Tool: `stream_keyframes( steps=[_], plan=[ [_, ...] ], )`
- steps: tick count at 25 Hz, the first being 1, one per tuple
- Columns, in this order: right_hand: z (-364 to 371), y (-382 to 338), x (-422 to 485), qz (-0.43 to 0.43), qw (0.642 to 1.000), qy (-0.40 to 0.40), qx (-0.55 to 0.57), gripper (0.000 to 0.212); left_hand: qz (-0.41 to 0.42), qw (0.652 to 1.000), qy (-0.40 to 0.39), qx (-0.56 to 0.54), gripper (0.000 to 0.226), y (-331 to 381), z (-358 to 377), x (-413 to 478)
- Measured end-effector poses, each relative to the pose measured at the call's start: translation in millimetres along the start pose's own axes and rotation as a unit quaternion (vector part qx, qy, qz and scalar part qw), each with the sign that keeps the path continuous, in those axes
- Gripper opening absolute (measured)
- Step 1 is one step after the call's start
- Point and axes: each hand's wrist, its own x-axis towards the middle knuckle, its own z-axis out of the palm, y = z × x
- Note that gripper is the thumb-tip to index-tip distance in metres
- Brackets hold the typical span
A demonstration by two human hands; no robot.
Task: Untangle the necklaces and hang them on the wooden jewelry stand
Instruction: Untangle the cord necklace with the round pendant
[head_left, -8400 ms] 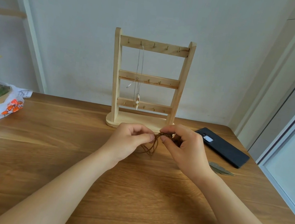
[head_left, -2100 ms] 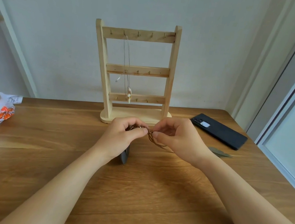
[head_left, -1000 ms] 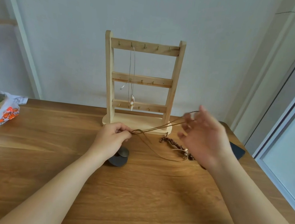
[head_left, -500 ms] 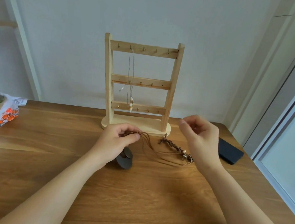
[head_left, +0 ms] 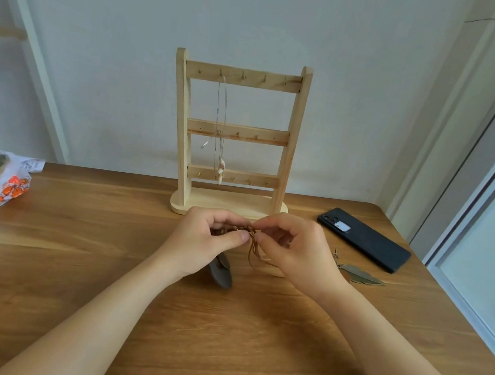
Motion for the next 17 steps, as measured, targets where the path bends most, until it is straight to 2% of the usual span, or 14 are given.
stream_keyframes(
  steps=[6,9,12,14,17],
  plan=[
    [-2,1,5,-0.061,0.995,-0.021,-0.073,0.018,-0.019,0.999,-0.029,0.027,0.013,4,-1,4],
    [0,4,2,-0.028,0.997,-0.037,-0.069,0.013,-0.041,0.998,-0.033,0.022,0.009,3,0,1],
    [-8,8,4,0.026,0.999,0.004,-0.035,0.012,-0.063,0.998,-0.001,-0.002,0.008,3,-4,1],
    [-11,5,5,0.025,1.000,0.000,-0.017,0.008,-0.068,0.998,0.000,0.001,0.008,3,-5,2],
    [-3,1,3,-0.016,0.998,-0.036,-0.056,0.016,-0.058,0.998,-0.024,0.021,0.008,5,-3,0]
  ],
)
